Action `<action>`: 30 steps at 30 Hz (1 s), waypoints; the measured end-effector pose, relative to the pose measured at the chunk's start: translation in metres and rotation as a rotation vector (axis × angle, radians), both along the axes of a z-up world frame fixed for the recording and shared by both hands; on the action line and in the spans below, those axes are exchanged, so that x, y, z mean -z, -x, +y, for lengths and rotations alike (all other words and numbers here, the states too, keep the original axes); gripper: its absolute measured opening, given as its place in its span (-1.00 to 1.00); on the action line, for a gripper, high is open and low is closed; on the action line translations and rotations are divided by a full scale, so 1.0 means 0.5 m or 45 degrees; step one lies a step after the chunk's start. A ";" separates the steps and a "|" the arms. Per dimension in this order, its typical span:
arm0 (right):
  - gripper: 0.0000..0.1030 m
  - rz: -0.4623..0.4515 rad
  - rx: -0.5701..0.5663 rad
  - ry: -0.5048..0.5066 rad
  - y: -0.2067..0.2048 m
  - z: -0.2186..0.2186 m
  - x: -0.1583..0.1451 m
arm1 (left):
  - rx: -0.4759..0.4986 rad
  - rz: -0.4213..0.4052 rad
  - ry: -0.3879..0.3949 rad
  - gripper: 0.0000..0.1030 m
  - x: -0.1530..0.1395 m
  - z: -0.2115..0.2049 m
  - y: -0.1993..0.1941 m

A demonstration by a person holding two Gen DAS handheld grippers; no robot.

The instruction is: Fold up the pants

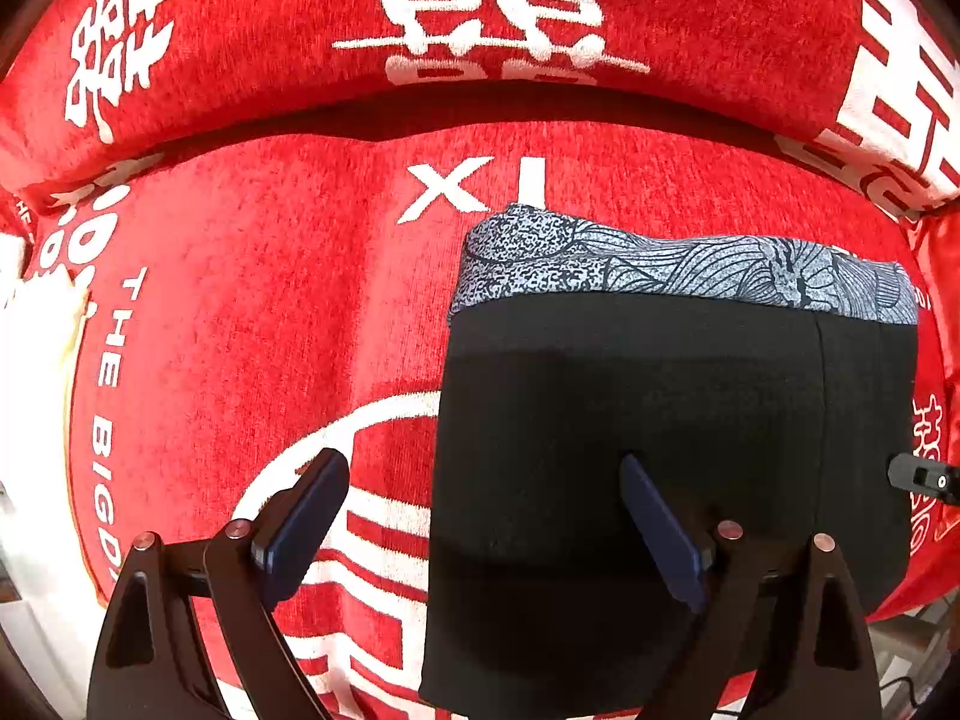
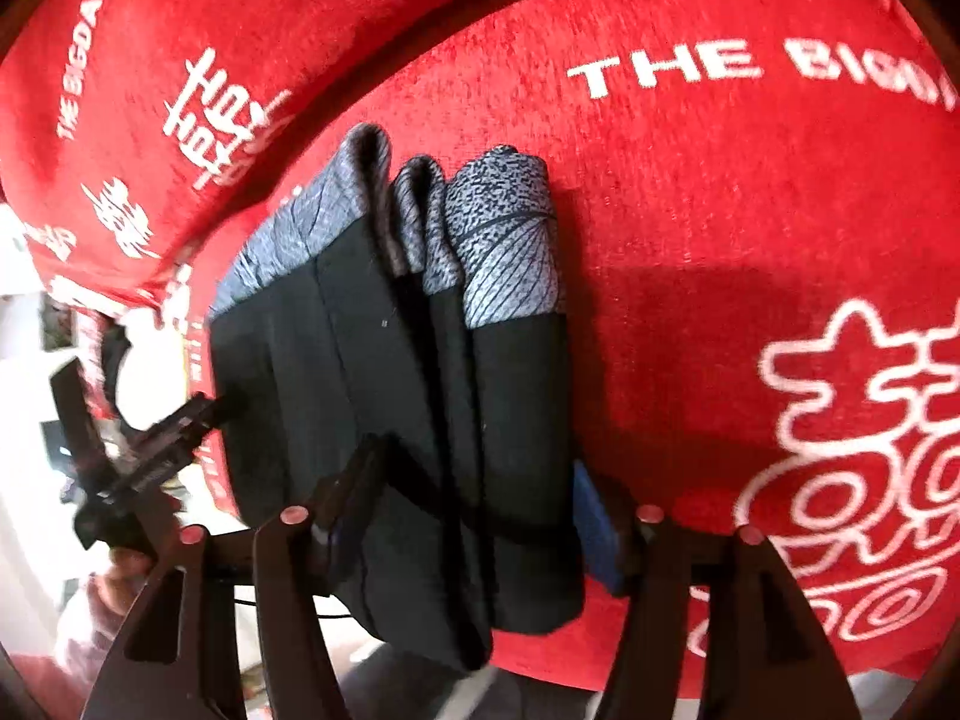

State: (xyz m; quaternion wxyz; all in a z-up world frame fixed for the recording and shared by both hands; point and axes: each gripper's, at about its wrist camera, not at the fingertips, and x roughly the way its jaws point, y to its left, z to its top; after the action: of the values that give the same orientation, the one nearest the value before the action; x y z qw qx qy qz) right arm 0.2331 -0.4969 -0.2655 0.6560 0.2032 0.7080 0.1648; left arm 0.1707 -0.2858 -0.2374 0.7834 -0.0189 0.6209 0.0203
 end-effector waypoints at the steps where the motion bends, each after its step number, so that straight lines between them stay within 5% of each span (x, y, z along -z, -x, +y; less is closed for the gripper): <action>1: 0.35 -0.008 -0.009 0.039 0.003 0.003 -0.007 | 0.000 -0.003 -0.001 0.80 0.000 0.000 0.000; 5: 0.53 -0.034 -0.026 0.160 0.015 0.002 -0.019 | 0.017 -0.009 -0.015 0.80 0.000 -0.003 0.006; 17: 0.62 -0.089 -0.013 0.459 0.066 -0.013 -0.064 | 0.107 -0.008 -0.037 0.87 -0.023 -0.011 0.047; 18: 0.62 -0.094 -0.010 0.474 0.071 -0.012 -0.070 | 0.116 -0.004 -0.041 1.00 -0.025 -0.012 0.053; 30: 0.68 -0.195 -0.018 0.530 0.167 0.049 -0.153 | 0.135 0.000 -0.075 1.00 -0.079 -0.034 0.139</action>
State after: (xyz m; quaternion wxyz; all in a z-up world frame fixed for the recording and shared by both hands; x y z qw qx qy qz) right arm 0.1495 -0.4723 -0.1891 0.7344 0.0453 0.6763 0.0343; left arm 0.1013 -0.3027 -0.1979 0.7836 0.0372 0.6201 -0.0031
